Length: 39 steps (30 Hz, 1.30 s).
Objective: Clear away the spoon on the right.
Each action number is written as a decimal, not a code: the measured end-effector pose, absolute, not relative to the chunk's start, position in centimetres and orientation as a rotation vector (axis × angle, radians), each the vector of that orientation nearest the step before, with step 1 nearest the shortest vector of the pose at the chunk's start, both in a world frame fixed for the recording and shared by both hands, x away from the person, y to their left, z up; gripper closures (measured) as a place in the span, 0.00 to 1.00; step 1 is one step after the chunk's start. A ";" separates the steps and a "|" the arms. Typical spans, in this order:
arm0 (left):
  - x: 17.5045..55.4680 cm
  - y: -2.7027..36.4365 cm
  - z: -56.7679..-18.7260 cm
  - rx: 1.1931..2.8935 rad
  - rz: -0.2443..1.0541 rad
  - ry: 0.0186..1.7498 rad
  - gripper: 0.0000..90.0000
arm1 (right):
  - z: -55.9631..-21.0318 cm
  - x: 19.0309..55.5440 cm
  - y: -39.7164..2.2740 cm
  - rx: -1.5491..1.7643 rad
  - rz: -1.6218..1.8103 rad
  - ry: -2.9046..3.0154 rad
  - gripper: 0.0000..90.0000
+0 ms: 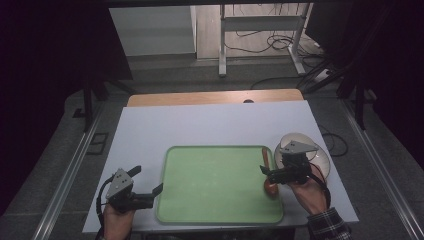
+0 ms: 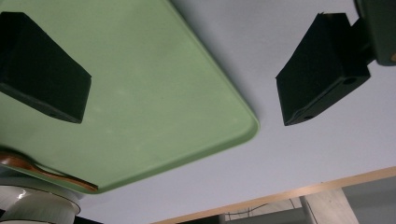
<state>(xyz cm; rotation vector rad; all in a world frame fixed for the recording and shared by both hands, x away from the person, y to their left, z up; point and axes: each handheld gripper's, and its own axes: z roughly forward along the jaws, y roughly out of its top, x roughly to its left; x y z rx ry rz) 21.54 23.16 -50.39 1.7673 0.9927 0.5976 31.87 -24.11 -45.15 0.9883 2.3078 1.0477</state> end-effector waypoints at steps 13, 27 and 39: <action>21.6 23.2 -50.4 1.767 0.599 0.994 0.03 | -45.2 31.0 -25.2 0.987 1.035 2.294 0.01; 21.5 23.2 -50.4 1.763 0.598 0.997 0.03 | -44.8 30.2 -26.1 0.997 1.035 2.263 0.00; 21.5 23.3 -50.4 1.761 0.600 0.998 0.03 | -44.7 29.4 -27.7 1.030 1.056 2.219 0.00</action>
